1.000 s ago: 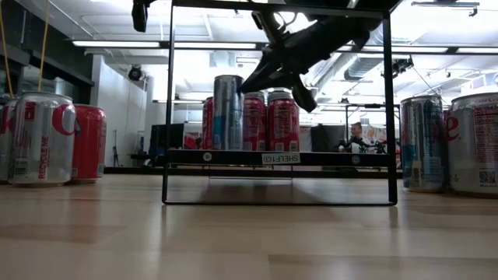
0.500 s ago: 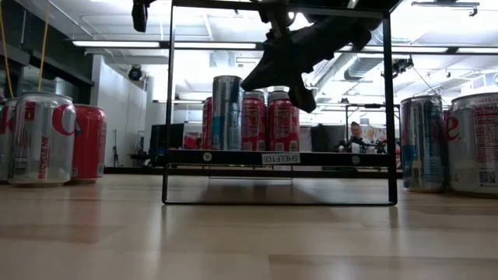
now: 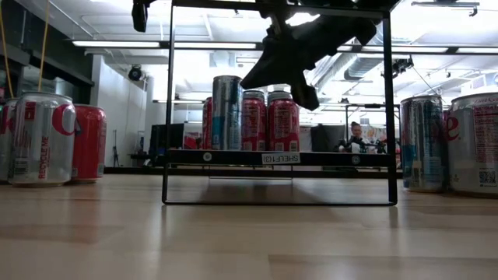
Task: Place canned beverage on shelf
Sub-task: Put the top left blue soda can on the shelf, then put the left blue soda can on the shelf aligned with the other blue soda cans
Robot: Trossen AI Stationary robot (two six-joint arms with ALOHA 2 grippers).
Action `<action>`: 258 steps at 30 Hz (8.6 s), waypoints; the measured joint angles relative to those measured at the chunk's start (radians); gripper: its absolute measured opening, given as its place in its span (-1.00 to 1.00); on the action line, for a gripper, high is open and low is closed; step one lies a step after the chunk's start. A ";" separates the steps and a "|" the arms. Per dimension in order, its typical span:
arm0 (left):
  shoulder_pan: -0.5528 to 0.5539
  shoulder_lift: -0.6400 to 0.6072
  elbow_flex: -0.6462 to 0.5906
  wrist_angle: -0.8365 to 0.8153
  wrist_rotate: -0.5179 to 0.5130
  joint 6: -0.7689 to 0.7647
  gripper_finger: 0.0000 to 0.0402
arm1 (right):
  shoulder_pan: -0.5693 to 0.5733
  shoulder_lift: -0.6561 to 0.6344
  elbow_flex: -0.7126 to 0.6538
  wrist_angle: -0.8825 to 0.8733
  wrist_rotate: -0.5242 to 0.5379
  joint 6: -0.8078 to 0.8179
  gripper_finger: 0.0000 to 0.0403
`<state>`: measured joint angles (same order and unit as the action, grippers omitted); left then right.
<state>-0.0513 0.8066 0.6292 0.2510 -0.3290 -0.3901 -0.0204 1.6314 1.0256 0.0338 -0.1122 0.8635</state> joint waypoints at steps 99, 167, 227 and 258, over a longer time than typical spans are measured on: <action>0.000 0.000 0.000 -0.007 -0.035 -0.001 -1.00 | -0.035 0.184 0.000 0.268 0.366 0.207 -1.00; 0.000 -0.033 0.001 -0.023 -0.129 0.053 -1.00 | -0.034 -0.440 0.000 -0.779 0.579 -0.193 -1.00; 0.000 -0.033 0.000 -0.012 -0.116 0.069 -1.00 | 0.014 -0.759 0.000 -0.316 0.235 -0.641 -1.00; 0.000 -0.033 0.000 -0.013 -0.115 0.069 -0.98 | 0.014 -0.683 0.000 -0.298 0.237 -0.637 -0.96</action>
<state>-0.0510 0.7736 0.6296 0.2379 -0.4439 -0.3215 -0.0067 0.9485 1.0252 -0.2645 0.1244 0.2269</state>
